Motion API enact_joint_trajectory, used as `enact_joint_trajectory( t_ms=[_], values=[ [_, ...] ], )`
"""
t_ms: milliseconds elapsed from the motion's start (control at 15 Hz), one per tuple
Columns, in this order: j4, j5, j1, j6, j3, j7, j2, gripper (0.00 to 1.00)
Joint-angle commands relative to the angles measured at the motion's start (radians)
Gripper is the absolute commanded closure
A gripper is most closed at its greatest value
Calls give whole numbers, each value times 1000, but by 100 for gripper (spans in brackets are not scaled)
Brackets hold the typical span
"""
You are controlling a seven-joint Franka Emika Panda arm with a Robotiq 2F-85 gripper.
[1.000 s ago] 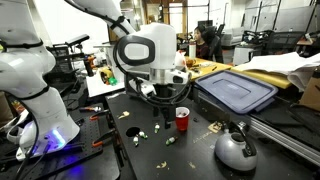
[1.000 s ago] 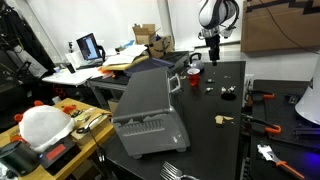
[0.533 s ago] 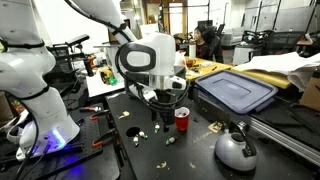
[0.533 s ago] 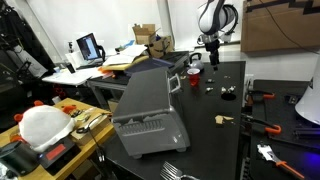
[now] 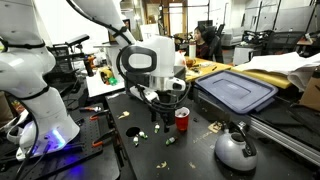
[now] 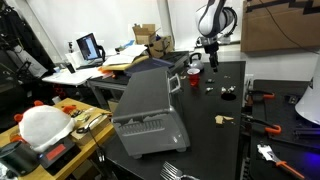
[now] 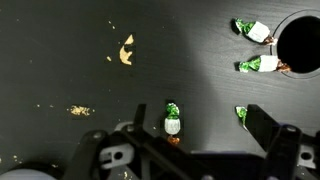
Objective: Put one piece of candy in the red cup.
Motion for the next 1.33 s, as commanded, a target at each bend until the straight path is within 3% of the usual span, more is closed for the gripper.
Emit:
enact_joint_trajectory(
  t_ms=[0,1267],
  values=[
    [-6,-24,-9,25,10,-7,1,0],
    [41,14,-20,23,36,-21,45,0]
  ],
)
